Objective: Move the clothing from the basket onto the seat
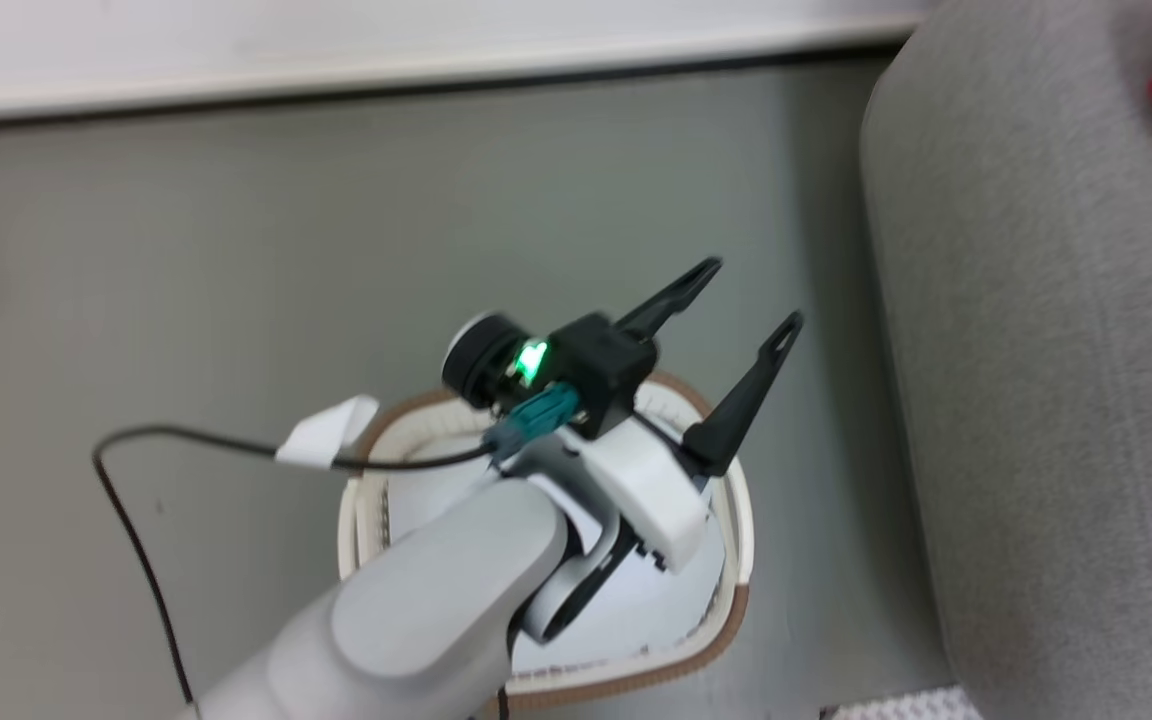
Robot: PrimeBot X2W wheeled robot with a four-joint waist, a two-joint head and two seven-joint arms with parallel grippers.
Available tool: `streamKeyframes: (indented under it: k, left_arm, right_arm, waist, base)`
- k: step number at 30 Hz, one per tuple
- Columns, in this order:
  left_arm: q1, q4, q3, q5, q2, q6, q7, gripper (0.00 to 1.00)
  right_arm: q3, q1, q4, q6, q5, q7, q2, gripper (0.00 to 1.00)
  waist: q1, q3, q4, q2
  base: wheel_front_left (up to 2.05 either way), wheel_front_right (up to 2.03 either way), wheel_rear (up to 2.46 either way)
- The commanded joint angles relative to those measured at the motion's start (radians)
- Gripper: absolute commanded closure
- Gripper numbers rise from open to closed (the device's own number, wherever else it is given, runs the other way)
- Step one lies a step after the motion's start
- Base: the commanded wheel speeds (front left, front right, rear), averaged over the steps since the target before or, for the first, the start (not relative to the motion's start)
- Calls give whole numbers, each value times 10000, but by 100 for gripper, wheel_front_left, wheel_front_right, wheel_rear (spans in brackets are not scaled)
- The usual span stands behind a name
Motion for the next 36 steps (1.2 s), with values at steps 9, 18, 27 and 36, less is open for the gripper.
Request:
streamKeyframes:
  k: [9, 18, 27, 36]
  left_arm:
    - [1950, 145, 455, -839, 330, 443, -780, 0]
    - [4090, 535, 1206, -1493, 1160, 872, -1096, 0]
    - [6301, 298, 2835, -1008, 1919, 934, -1168, 0]
    - [8380, 381, 5634, 416, 1388, -242, -1172, 0]
  right_arm:
    - [427, 3135, -2419, -24, -647, 1, 1114, 0]
    - [996, 5677, -3699, -22, -699, 4, 2252, 0]
    - [1493, 6742, -3600, -22, -989, 4, 2995, 0]
    - [1865, 6952, -3167, -22, -798, 4, 3146, 0]
  waist:
    - [1, -2688, 796, 0]
    - [1, -4609, 2079, 0]
    - [1, -5381, 2314, 0]
    - [1, -5718, 2224, 0]
  base:
    - [0, 0, 0]
    - [0, 0, 0]
    - [0, 0, 0]
    - [0, 0, 0]
